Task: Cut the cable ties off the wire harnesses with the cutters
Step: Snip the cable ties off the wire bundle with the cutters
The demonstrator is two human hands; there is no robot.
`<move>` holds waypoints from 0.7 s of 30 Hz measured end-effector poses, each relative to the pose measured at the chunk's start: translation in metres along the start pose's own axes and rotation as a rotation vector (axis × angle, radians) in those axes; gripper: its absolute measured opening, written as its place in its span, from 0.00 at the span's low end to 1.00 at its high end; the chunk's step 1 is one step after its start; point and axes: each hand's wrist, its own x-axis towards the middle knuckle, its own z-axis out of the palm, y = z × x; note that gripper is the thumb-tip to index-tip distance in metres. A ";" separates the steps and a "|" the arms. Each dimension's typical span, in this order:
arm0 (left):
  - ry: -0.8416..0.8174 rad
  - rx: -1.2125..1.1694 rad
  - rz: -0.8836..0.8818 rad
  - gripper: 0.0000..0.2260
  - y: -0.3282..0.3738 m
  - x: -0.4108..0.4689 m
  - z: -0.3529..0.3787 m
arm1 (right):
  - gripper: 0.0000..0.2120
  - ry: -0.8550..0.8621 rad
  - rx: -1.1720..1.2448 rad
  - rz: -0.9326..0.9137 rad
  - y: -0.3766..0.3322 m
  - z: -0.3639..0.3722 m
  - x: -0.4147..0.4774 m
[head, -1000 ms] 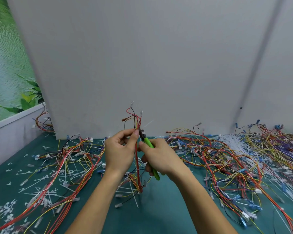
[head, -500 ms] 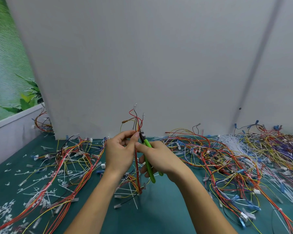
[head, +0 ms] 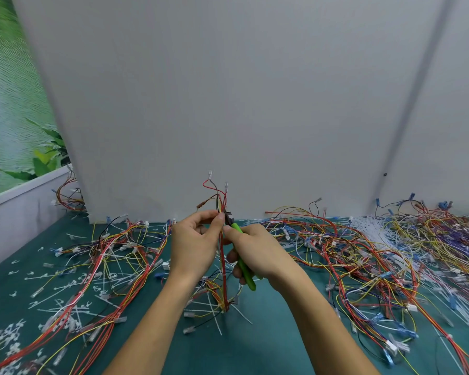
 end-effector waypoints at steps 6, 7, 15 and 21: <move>-0.004 -0.019 -0.015 0.03 -0.001 0.001 -0.001 | 0.23 -0.010 -0.011 -0.010 0.000 0.002 -0.001; 0.000 -0.037 -0.022 0.03 -0.001 0.001 0.000 | 0.23 -0.014 -0.012 -0.012 -0.001 0.002 0.000; -0.012 -0.130 -0.059 0.02 -0.002 0.003 -0.001 | 0.19 -0.002 -0.049 -0.047 -0.001 0.003 -0.002; -0.007 -0.143 -0.056 0.02 -0.002 0.005 -0.003 | 0.18 0.019 -0.048 -0.077 -0.001 0.001 -0.002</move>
